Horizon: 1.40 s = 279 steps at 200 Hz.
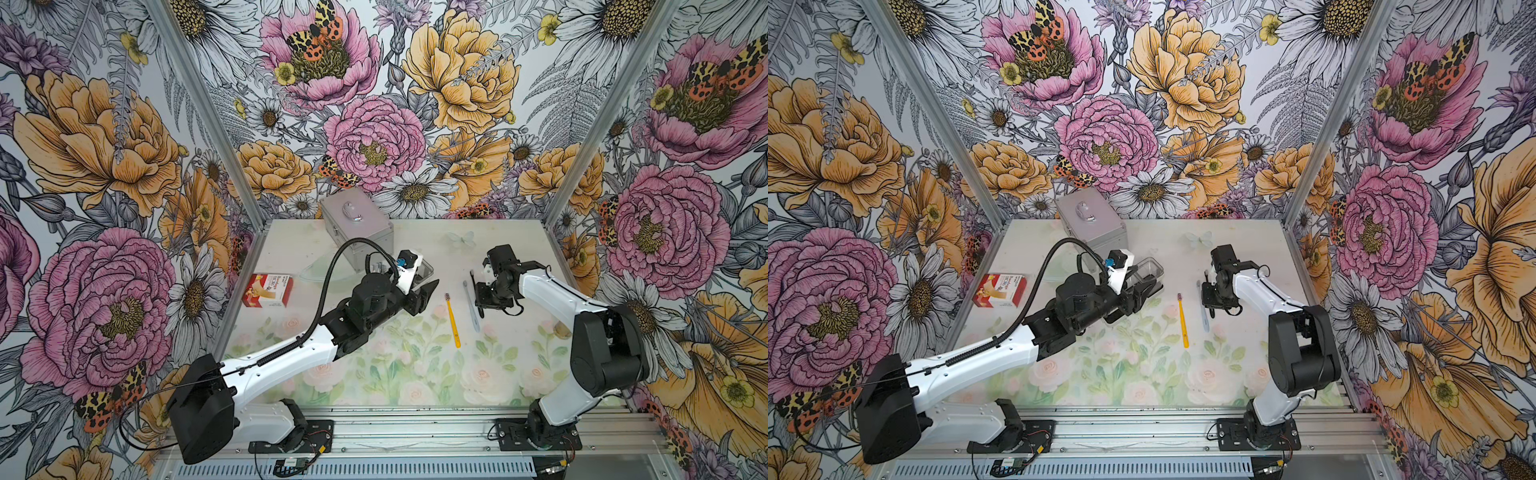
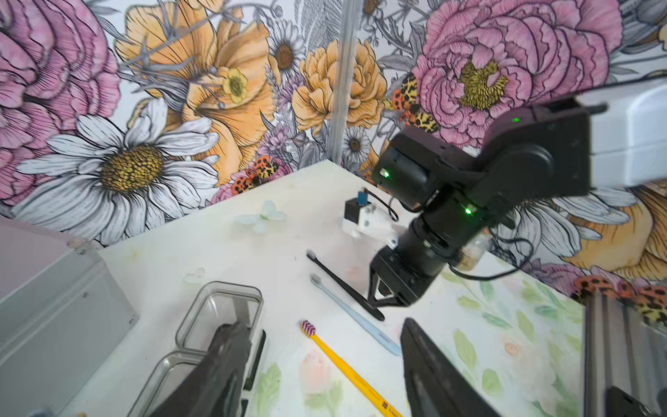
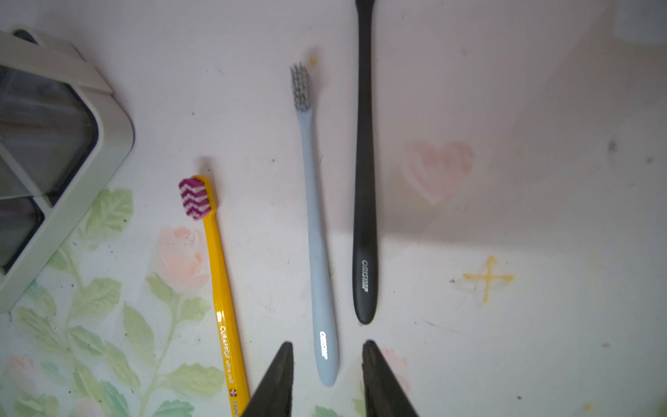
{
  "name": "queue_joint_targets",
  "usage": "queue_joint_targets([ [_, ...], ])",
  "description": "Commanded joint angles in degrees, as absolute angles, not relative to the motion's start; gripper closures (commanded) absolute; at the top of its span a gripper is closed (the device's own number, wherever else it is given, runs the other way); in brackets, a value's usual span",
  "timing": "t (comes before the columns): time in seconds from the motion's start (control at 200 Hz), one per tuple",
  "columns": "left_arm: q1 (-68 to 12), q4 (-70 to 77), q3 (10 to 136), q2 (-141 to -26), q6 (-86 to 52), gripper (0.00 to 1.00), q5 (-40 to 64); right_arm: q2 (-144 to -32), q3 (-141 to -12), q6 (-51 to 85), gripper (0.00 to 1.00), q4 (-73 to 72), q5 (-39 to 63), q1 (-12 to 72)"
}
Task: Place the toothbrush into the toothbrush holder
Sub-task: Pick up the toothbrush from the center of the board.
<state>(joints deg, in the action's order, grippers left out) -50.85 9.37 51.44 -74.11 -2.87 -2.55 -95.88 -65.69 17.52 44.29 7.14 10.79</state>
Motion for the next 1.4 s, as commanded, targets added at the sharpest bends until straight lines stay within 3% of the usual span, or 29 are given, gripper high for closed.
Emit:
queue_joint_targets([
  [0.0,-51.0,4.4,53.4,-75.6,-2.9,0.32,3.0,-100.0,-68.6,17.2,0.65,43.9,3.9,10.4],
  [0.555,-51.3,6.9,53.8,-81.0,-5.2,0.31,7.6,-113.8,-76.2,15.4,0.65,45.9,-2.1,8.2],
  [0.831,-51.2,9.8,52.6,-81.3,-6.5,0.31,6.5,-115.9,-76.3,13.6,0.78,47.1,-4.0,8.4],
  [0.976,-50.7,9.8,53.6,-83.3,-8.5,0.31,5.6,-116.3,-76.7,11.9,1.00,48.1,-4.8,8.5],
  [1.201,-50.1,13.1,54.6,-87.2,-13.1,0.32,11.5,-115.0,-76.2,9.9,1.00,48.2,-2.9,8.6],
  [1.391,-47.9,13.9,57.6,-90.7,-21.5,0.32,13.7,-106.9,-74.0,9.8,1.00,46.6,0.3,9.3],
])
